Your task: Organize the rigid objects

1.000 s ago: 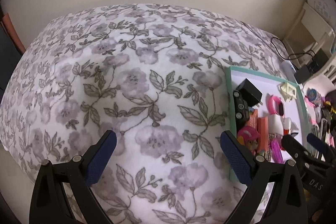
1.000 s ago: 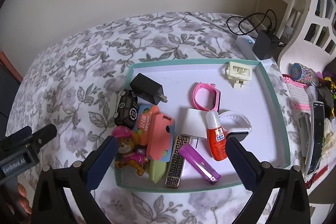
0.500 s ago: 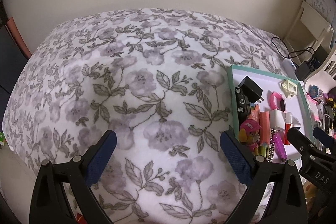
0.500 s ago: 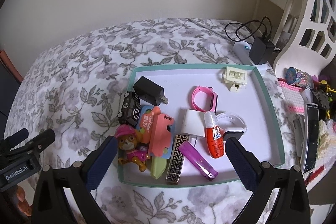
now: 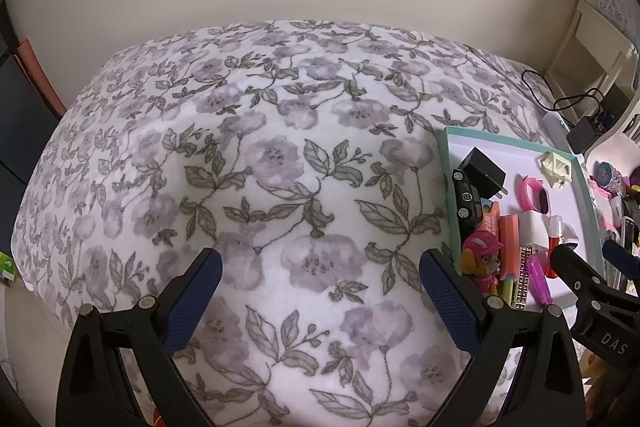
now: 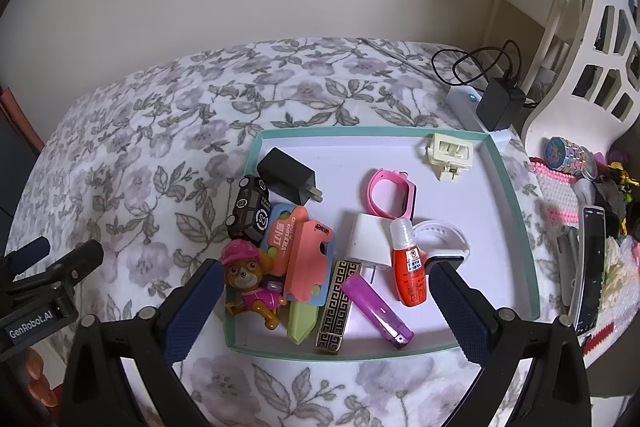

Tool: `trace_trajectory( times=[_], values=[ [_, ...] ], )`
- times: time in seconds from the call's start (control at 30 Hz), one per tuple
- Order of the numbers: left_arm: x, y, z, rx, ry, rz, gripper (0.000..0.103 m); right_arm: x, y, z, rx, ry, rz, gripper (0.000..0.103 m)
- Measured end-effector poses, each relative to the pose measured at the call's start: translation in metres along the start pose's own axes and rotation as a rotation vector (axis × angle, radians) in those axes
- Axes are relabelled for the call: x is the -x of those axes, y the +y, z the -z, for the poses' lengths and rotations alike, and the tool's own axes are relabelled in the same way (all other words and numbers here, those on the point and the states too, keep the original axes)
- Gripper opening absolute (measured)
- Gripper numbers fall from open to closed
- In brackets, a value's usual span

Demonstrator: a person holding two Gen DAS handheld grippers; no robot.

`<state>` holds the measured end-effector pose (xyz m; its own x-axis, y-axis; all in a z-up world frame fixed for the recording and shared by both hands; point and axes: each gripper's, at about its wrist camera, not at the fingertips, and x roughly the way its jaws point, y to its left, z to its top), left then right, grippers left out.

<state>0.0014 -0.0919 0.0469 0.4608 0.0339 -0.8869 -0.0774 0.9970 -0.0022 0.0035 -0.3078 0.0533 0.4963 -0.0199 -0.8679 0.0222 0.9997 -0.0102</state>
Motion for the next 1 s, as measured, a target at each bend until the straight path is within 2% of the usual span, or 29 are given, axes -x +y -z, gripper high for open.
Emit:
trace_trajectory(
  times=[1.0],
  values=[
    [0.0002,-0.0001,0.0002,0.015,0.004,-0.050,0.099,-0.0021,-0.0016,-0.0002,-0.004,0.005,0.000,0.103]
  ],
)
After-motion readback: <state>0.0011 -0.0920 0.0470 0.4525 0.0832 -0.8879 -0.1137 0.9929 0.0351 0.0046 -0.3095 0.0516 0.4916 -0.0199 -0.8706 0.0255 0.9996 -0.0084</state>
